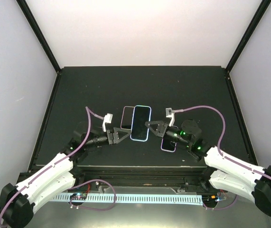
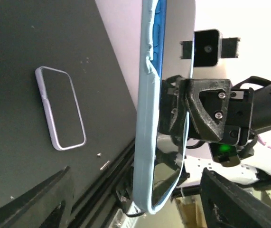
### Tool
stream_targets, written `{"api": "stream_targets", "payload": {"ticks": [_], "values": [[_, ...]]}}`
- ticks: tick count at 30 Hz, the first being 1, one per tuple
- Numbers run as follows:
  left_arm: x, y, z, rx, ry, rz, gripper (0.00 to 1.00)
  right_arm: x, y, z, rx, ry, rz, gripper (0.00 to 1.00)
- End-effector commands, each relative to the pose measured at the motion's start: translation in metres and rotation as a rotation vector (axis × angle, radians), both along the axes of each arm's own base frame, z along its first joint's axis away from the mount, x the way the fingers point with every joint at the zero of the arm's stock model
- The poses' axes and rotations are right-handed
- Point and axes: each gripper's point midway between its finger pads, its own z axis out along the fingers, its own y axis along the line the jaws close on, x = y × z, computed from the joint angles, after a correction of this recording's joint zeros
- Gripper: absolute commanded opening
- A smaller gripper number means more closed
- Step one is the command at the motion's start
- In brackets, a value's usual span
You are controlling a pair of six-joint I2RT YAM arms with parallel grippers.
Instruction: Put the phone into the phone case
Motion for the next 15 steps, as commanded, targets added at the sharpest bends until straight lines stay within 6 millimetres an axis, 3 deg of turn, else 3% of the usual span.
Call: {"api": "stream_targets", "payload": {"ticks": [1, 2, 3, 7, 10, 15], "values": [[0.012, 0.011, 0.003, 0.13, -0.104, 0.083, 0.82, 0.006, -0.014, 0.019, -0.011, -0.098, -0.031, 0.01], [0.013, 0.014, 0.0, 0.154, -0.112, 0.091, 0.94, 0.009, -0.016, 0.015, -0.043, -0.096, -0.039, 0.01], [0.015, 0.016, -0.001, 0.171, -0.127, 0.102, 0.98, 0.013, -0.018, 0.011, -0.077, -0.095, -0.044, 0.01], [0.02, 0.019, -0.004, 0.214, -0.18, 0.125, 0.99, 0.009, -0.01, 0.018, -0.094, -0.153, 0.052, 0.01], [0.016, 0.013, 0.015, 0.177, -0.269, 0.075, 0.89, -0.014, 0.006, 0.027, -0.076, -0.229, 0.233, 0.01], [0.012, 0.006, 0.05, 0.138, -0.372, 0.014, 0.7, -0.033, 0.007, 0.024, -0.081, -0.283, 0.339, 0.01]]}}
